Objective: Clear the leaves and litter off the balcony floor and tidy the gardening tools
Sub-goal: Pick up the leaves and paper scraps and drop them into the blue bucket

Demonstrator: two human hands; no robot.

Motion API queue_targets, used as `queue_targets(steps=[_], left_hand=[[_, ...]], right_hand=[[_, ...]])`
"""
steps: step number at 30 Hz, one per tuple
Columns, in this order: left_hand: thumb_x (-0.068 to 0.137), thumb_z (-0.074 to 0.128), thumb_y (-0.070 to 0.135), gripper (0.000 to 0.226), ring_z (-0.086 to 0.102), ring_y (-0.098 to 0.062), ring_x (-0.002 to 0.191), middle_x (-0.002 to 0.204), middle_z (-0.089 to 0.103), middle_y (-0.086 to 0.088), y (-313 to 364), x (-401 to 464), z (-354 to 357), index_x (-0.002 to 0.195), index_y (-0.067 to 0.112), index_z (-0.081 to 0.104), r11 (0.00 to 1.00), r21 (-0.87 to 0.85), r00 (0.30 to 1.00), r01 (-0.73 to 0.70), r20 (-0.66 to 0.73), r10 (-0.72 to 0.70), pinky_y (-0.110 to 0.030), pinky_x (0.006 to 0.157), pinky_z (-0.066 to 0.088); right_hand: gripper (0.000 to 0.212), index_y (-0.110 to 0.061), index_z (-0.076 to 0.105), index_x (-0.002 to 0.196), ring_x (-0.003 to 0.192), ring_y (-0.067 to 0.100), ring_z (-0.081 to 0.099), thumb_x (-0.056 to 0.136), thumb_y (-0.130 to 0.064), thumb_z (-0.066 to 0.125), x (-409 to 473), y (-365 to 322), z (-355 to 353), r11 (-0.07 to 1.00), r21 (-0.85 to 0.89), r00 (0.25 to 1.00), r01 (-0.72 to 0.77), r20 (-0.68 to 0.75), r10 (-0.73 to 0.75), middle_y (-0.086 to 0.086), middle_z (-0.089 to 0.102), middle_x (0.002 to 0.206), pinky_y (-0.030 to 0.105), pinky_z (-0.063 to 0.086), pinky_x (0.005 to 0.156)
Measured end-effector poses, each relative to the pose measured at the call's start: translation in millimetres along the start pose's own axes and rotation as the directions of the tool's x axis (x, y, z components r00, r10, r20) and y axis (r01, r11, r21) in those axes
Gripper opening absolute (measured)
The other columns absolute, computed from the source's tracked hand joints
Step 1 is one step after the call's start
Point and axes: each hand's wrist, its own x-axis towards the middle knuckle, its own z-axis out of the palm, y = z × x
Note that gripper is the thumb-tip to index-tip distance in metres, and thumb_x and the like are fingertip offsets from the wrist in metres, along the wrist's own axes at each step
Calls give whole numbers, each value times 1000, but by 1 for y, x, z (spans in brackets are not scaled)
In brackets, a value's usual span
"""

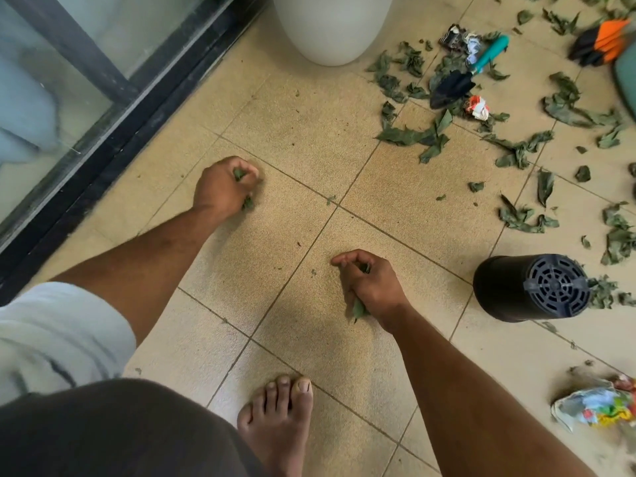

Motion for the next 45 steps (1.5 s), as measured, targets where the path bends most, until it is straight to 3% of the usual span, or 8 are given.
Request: queue_targets(steps=[9,13,18,28,32,36,41,45], left_hand=[[101,68,53,25,51,-9,45,95,79,21,-6,-9,-9,124,49,75,977,195,996,-82,-26,89,-22,47,41],[103,61,56,28,75,-12,83,130,72,19,-4,-18,-2,127,48,73,916,348,977,-202,3,214,-25,65,53],[104,63,48,24,74,-14,99,123,77,15,0,-18,3,119,40,80,898,397,968,-188,-81,238,-27,76,53],[104,49,34,31,62,-27,81,87,66,-6,12,-7,12,107,10,69,496,816,916,-297,97,389,-32,62,42],[103,54,36,26,68,-16,69,89,73,-3,29,-12,-1,110,15,69,987,162,993,-11,121,-9,-23,52,43],[93,47,28,20,50,-19,55,74,64,-3,23,-38,-22,85,18,63,565,-610,830,555,448,-332,-21,41,32],[87,36,25,21,35,-16,48,67,45,2,-12,-67,-35,68,23,47,397,-615,728,681,626,-279,-18,44,25],[88,40,29,20,34,-14,46,69,40,4,-15,-74,-53,68,27,44,363,-650,741,668,624,-246,-20,46,18]], right_hand=[[17,-11,72,106,50,32,53,109,-18,56,3,2,1,1000,-13,1000,15,16,-14,20,60,63,36,46,50],[17,-12,72,107,48,32,53,109,-19,56,3,1,0,1000,-23,1000,15,18,-14,20,60,61,32,46,47],[17,-13,72,106,49,30,52,108,-20,56,3,1,1,1000,-22,1000,13,19,-12,19,60,62,32,45,48],[17,-12,72,107,49,25,52,108,-17,56,0,-2,1,1000,-22,1000,19,9,-19,16,59,63,29,45,48],[17,-17,74,111,53,34,54,109,-22,58,-2,-1,1,999,47,1000,-7,12,7,20,60,65,39,49,51],[24,-13,76,117,59,26,49,109,-23,56,3,-1,2,966,251,998,-63,28,58,13,57,71,37,49,57],[17,-30,79,114,59,34,61,100,-34,70,27,-36,11,998,35,990,-42,-130,46,10,77,84,53,62,57],[33,-34,72,131,47,3,61,98,-38,73,72,-57,21,936,-351,935,33,-320,-153,-12,74,124,25,56,47]])
